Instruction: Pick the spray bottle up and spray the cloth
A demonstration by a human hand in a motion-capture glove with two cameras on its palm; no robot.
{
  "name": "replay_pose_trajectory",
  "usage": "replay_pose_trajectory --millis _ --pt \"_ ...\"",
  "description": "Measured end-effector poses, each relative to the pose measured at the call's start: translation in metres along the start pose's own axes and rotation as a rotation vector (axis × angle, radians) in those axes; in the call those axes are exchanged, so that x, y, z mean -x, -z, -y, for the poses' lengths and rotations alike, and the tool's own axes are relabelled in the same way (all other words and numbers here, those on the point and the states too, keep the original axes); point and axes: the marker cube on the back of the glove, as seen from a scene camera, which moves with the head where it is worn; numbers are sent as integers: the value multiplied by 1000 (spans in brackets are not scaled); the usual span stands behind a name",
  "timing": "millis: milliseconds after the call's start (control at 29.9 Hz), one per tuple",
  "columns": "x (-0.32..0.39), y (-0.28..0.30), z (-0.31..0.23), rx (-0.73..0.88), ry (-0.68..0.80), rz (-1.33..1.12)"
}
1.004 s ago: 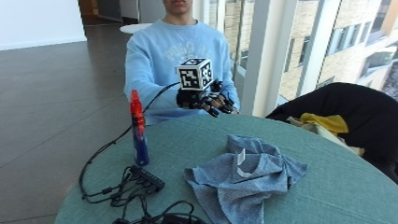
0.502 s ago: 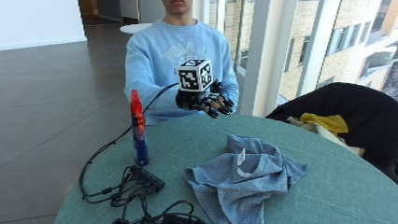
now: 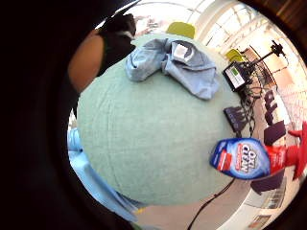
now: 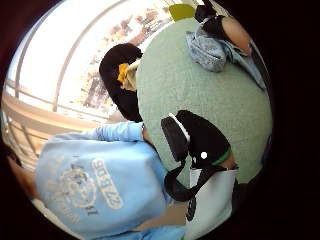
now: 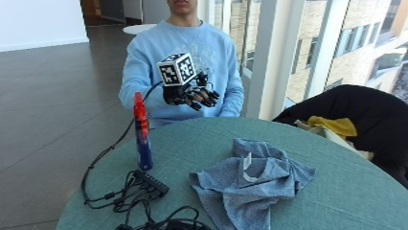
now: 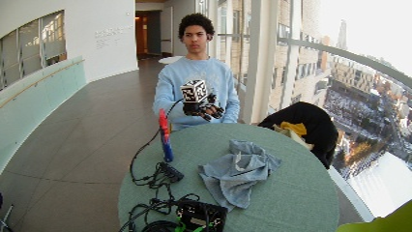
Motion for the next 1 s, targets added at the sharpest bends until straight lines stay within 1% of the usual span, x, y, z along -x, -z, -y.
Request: replay_pose_trajectory --millis 234,335,402,502,569,636,770,870,1004 --pt "-30 15 -77 -76 -165 75" --pt "-46 20 -106 -97 -235 183" --pt "-59 24 -120 -149 -285 268" --pt "-77 32 -128 -257 -385 354" --pt "-90 38 -134 -256 -435 398" --pt "-104 40 -141 -240 -415 440" --pt "-135 37 -148 -290 -380 537" --pt "-151 34 -150 -320 -426 606" --pt "-169 29 -139 -369 -492 689"
